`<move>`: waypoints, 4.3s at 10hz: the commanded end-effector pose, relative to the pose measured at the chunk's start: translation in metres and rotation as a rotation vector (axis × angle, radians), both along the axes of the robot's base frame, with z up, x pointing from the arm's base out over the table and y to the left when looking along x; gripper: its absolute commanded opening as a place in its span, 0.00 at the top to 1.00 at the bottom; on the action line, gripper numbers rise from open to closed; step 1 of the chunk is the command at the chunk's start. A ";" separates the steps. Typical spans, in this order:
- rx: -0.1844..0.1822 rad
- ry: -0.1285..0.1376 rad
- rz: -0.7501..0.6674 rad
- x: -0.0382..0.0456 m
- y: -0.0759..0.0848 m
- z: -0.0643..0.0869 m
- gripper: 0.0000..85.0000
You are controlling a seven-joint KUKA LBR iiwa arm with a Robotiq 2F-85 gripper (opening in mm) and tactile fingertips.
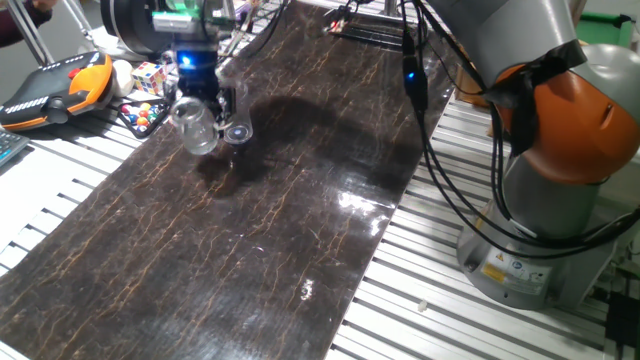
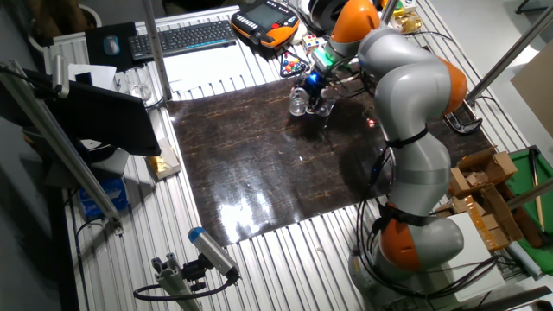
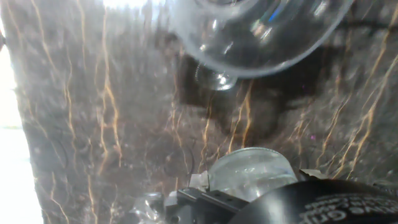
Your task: Pour the water from one cup into another empty cup
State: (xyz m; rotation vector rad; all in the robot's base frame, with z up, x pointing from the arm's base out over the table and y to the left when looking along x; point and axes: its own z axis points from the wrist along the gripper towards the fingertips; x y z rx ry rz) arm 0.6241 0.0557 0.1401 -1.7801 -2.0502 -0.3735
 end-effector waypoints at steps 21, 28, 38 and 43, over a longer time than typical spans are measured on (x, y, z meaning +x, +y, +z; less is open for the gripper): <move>-0.011 -0.022 -0.100 -0.0133 -0.035 0.024 0.99; -0.061 -0.030 -0.158 -0.0085 -0.065 0.047 0.99; -0.158 -0.036 -0.233 -0.0062 -0.111 0.066 0.99; -0.204 -0.037 -0.255 -0.0087 -0.131 0.064 0.99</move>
